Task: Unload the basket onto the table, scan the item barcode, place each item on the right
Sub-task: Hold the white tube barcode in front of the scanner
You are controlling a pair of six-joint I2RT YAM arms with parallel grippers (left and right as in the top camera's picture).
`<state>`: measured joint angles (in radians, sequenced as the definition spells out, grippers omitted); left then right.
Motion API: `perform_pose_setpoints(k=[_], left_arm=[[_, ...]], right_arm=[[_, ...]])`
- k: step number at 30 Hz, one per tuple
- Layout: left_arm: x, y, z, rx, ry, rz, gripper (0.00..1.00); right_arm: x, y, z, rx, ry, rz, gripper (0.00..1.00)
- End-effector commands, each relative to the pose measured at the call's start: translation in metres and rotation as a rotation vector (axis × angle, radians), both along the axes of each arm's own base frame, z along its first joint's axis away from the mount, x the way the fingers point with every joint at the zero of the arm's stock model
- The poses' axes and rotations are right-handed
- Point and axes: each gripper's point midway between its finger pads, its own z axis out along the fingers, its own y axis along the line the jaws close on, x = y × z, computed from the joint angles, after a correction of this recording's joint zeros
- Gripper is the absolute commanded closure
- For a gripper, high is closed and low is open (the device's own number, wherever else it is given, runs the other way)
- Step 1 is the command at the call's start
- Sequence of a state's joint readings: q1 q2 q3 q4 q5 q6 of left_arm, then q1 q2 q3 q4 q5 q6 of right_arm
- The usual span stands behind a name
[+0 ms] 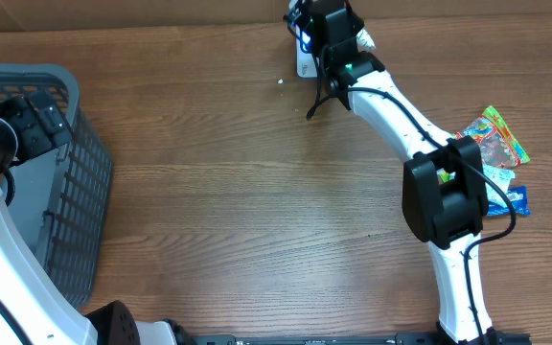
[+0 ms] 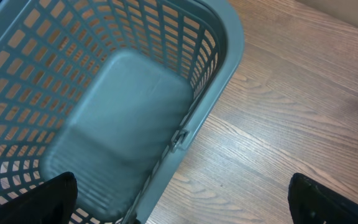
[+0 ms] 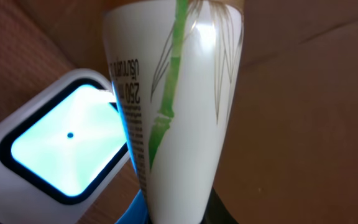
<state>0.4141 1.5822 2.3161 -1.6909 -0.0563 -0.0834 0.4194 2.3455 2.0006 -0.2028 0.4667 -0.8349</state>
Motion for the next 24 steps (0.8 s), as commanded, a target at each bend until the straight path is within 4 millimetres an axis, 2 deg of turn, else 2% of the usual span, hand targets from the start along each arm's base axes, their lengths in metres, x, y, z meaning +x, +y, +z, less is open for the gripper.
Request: perform_pose_setpoints(k=[1, 5, 15, 20, 24], left_arm=[[0.000, 0.000, 0.004, -0.005, -0.018, 0.012, 0.00], [0.001, 0.000, 0.004, -0.005, -0.018, 0.011, 0.00], [0.000, 0.000, 0.004, -0.005, -0.018, 0.012, 0.00], [0.000, 0.000, 0.004, -0.005, -0.018, 0.012, 0.01], [0.000, 0.000, 0.004, -0.005, -0.018, 0.012, 0.01]], right_arm=[[0.006, -0.007, -0.003, -0.097, -0.014, -0.015, 0.96], [0.006, -0.008, -0.019, -0.110, 0.012, -0.014, 0.96], [0.017, -0.021, -0.029, -0.160, -0.045, -0.092, 0.96], [0.020, -0.022, -0.040, -0.165, -0.048, -0.104, 0.96], [0.021, -0.023, -0.041, -0.165, -0.061, -0.118, 0.96]])
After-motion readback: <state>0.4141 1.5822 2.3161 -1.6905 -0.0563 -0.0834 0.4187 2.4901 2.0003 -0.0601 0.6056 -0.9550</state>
